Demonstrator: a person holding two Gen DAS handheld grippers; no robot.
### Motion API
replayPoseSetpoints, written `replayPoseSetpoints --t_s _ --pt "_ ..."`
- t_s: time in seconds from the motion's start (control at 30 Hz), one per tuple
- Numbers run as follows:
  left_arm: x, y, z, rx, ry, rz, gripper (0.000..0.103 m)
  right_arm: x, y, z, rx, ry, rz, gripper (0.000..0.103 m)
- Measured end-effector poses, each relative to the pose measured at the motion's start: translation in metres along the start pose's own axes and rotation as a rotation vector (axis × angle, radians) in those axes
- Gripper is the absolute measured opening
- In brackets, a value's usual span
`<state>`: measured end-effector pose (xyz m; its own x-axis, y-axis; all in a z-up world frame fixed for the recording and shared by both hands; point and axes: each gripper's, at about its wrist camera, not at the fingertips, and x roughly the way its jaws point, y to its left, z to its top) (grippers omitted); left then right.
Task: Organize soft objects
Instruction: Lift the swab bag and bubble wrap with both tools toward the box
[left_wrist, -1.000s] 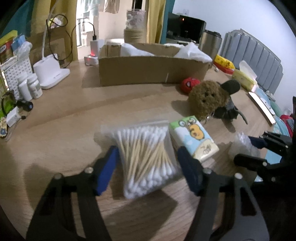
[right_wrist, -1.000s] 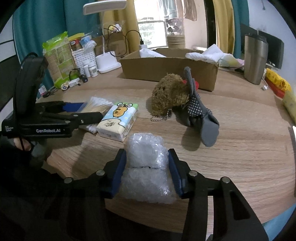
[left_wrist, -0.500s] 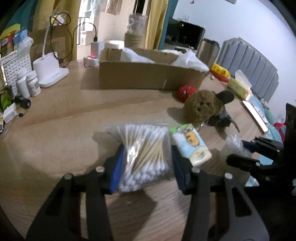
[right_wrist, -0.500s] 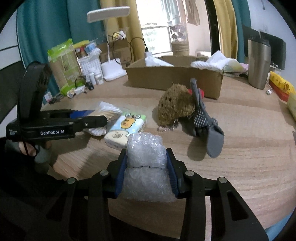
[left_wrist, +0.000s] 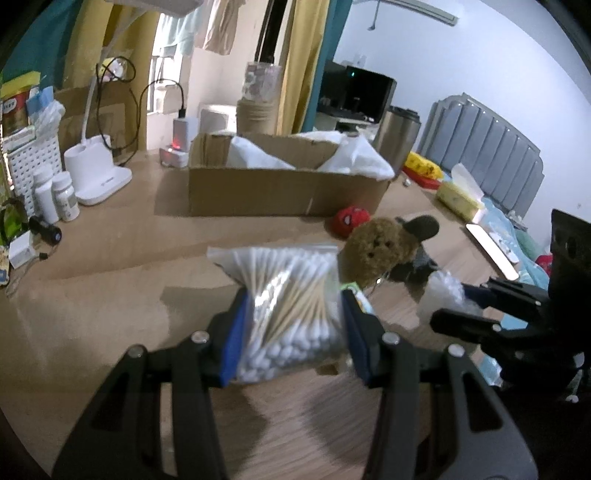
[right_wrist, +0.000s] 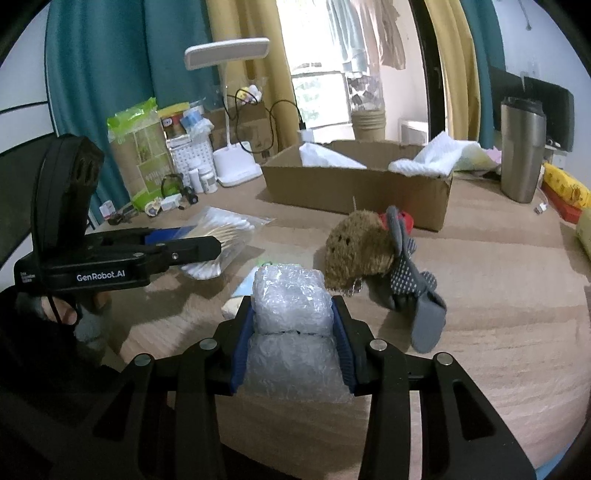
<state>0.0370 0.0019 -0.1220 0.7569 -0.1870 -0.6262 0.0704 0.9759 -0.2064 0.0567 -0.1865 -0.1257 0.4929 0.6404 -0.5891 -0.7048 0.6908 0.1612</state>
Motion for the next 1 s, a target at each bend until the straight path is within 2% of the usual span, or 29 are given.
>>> replayPoseSetpoints --t_s 0.77,1.0 --pt "-0.013 -0.002 0.034 0.026 -0.115 -0.018 0.050 -0.011 -0.001 0.043 -0.069 -0.138 -0.032 0.042" --pt "-0.014 -0.002 0.044 0.034 -0.145 -0.030 0.050 -0.004 -0.007 0.060 -0.057 -0.153 -0.096 0.043"
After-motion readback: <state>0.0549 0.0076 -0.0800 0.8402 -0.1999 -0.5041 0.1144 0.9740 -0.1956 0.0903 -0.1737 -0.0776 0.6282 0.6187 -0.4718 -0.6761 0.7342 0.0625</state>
